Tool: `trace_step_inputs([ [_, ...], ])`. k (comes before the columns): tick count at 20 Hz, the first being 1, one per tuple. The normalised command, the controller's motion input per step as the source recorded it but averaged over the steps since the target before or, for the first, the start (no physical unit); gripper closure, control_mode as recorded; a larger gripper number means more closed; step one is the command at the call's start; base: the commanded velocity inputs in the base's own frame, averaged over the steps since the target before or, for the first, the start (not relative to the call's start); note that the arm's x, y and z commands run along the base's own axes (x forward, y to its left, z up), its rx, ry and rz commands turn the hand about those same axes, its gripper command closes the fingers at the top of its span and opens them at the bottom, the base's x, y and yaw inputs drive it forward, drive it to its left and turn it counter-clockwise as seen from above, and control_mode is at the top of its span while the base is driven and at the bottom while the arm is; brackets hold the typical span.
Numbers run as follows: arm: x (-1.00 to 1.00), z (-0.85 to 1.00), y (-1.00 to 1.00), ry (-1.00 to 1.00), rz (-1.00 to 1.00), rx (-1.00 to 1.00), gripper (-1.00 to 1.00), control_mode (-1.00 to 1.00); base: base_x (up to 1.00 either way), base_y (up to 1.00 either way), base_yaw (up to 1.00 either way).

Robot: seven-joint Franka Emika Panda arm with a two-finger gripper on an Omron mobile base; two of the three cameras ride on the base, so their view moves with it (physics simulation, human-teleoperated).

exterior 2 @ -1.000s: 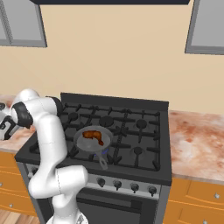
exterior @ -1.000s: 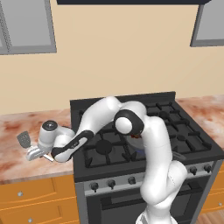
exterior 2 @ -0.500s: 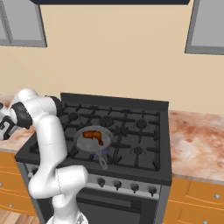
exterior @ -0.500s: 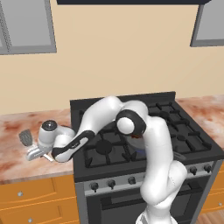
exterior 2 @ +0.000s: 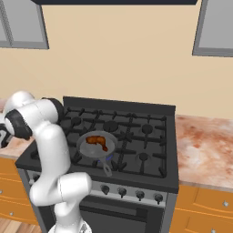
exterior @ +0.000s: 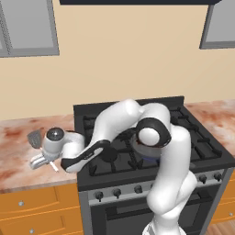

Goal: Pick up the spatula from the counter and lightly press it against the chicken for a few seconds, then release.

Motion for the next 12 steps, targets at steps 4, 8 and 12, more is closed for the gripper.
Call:
trace_step_inputs([
  [4,-0.4,0.41,-0.33,-0.07,-0.04,0.01,1.0,-1.0,0.0,0.0,0.0],
  [8,-0.38,0.42,-0.37,-0.04,-0.06,0.02,1.0,-1.0,0.0,0.0,0.0],
  [12,-0.36,0.43,-0.39,-0.01,-0.11,0.04,1.0,-1.0,0.0,0.0,0.0],
])
